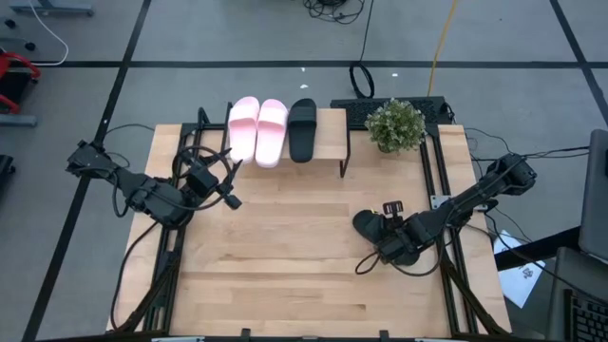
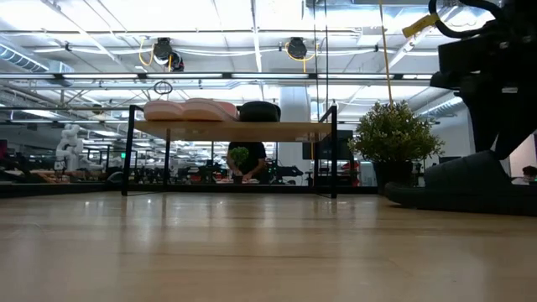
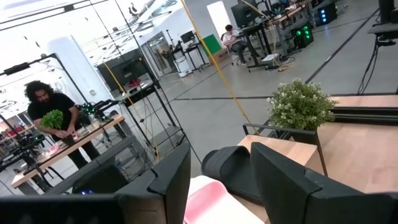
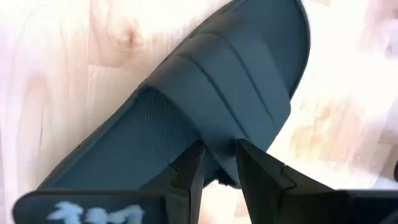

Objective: Pick and place slides into the shelf
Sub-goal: Put the black slide on the shelf

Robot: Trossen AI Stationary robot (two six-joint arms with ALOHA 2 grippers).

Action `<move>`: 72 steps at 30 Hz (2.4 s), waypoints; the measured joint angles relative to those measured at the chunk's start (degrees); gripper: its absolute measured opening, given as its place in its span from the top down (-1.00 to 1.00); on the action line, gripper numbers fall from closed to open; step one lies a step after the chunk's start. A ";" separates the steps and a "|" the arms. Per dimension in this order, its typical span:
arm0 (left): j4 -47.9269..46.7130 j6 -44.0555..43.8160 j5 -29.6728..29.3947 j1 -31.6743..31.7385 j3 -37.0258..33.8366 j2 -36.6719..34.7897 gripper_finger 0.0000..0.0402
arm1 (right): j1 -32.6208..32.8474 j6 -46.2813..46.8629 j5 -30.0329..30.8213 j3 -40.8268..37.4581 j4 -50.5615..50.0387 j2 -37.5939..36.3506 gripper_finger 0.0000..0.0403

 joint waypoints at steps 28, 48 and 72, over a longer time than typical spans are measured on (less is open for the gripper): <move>0.02 -0.28 0.02 0.00 -0.02 0.00 0.13 | 0.01 -0.45 9.22 -2.97 9.16 0.03 0.58; 0.02 -0.42 0.04 0.00 -0.02 0.00 0.13 | -0.11 -1.74 13.15 -2.97 12.22 0.04 0.58; 0.02 -0.15 0.04 -0.02 -0.02 0.00 0.13 | -1.30 -4.95 16.94 -4.33 14.58 2.50 0.58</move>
